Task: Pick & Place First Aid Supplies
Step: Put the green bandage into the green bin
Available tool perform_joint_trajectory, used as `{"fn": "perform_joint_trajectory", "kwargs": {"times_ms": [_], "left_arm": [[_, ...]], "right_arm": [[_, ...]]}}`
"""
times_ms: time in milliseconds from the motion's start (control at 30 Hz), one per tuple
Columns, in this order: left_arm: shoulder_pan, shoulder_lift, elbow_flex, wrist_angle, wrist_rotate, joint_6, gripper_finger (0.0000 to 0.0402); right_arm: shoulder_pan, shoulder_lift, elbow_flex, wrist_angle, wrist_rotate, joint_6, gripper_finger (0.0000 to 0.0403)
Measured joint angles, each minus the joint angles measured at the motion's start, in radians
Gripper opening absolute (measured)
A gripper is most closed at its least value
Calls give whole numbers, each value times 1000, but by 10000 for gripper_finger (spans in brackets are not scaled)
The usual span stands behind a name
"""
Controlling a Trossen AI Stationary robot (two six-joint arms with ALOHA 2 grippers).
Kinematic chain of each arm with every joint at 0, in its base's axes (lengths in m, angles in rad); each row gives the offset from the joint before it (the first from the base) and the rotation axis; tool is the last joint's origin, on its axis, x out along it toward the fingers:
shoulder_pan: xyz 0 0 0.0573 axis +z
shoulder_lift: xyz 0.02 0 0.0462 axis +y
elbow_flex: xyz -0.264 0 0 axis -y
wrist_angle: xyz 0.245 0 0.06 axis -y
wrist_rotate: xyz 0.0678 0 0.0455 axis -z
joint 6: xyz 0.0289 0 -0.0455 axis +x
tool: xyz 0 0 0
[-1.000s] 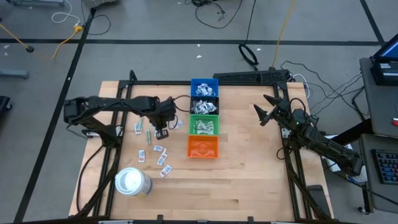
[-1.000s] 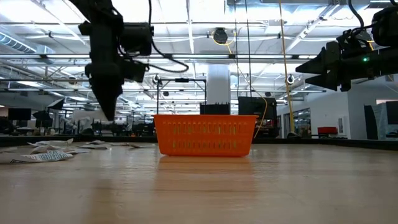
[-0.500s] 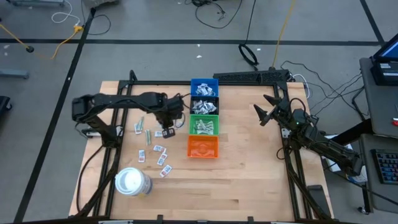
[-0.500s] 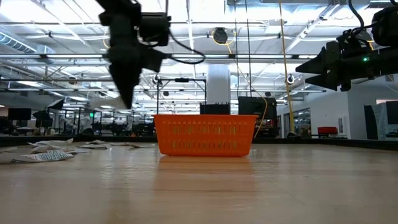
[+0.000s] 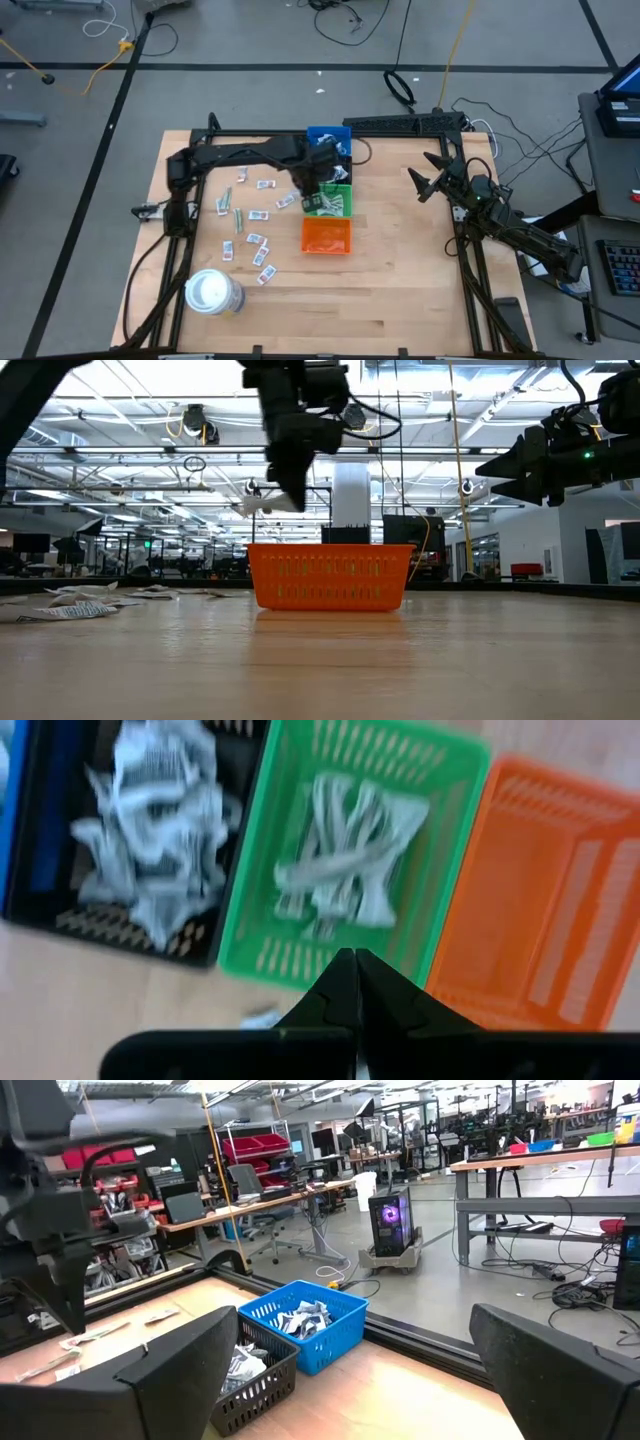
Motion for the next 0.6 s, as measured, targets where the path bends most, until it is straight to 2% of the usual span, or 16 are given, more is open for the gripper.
{"fn": "perform_joint_trajectory", "kwargs": {"times_ms": [233,433,600], "left_arm": [[-19,122,198,-24,33,22,0],[-38,204,210,10,31,23,0],[-45,262,210,24,-17,26,0]], "right_arm": [[0,0,0,0,0,0,393],[0,0,0,0,0,0,393],[0,0,0,0,0,0,393]]}}
